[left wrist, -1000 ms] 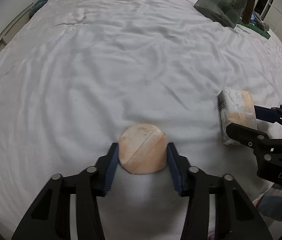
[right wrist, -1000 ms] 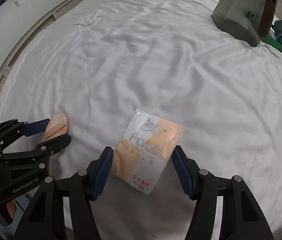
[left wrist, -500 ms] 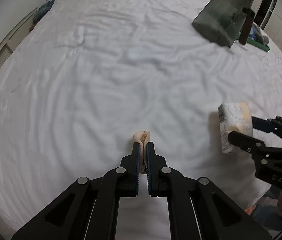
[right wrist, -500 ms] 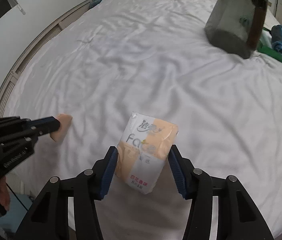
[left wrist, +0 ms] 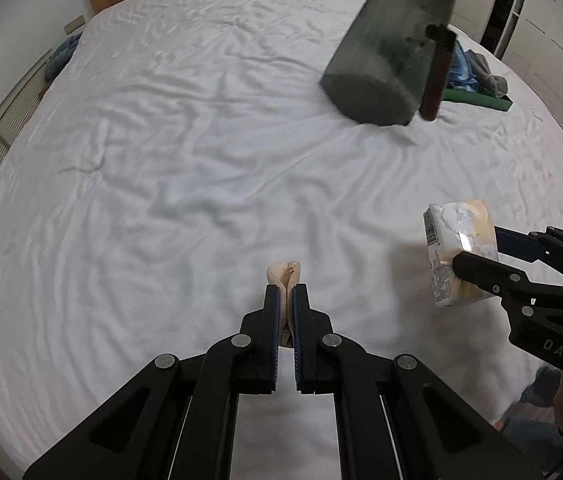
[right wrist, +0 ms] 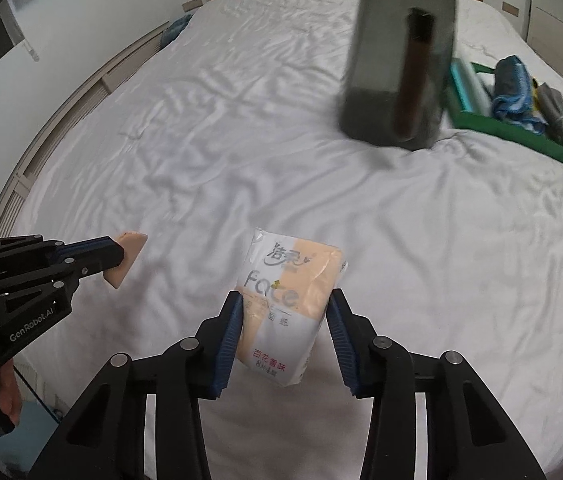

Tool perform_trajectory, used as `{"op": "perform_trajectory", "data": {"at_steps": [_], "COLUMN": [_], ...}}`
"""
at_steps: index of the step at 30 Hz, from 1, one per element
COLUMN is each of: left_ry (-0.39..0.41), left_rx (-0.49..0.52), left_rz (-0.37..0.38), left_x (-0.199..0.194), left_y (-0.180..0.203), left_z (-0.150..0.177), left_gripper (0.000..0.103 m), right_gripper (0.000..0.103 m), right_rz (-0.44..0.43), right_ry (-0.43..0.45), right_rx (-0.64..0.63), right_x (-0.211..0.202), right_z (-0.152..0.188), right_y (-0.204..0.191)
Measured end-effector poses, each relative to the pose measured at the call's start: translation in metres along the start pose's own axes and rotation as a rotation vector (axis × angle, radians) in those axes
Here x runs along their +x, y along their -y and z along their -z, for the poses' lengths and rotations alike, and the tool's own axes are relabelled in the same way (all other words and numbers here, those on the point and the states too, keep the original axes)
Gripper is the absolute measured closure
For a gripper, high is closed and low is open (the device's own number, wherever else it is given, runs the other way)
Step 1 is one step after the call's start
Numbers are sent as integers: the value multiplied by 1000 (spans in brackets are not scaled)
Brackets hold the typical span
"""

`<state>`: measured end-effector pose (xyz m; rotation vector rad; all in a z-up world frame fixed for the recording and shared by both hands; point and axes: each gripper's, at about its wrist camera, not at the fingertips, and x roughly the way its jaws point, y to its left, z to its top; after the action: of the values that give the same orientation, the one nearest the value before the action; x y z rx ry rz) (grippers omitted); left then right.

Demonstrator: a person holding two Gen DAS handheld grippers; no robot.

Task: Organize soft objects
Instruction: 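Carry the round sponge with the left tool while the right tool carries the tissue pack to the tray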

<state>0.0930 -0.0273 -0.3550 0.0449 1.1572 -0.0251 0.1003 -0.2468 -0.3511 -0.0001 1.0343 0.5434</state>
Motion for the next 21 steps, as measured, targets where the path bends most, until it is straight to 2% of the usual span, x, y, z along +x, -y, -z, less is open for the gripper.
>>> {"op": "perform_trajectory", "data": {"at_steps": [9,21], "left_ry": [29,73], "left_rx": [58,144], "left_rz": [39,106], "left_x": [-4,-5], "left_y": [64,163], "left_z": [-41,-101], "left_gripper": [99,99], "right_gripper": [62,64], "right_rz": [43,149], "right_ry": [30,123], "right_rx": [8,41], "right_x": [-39,-97], "right_z": [-14,-38], "right_y": [53,153]}}
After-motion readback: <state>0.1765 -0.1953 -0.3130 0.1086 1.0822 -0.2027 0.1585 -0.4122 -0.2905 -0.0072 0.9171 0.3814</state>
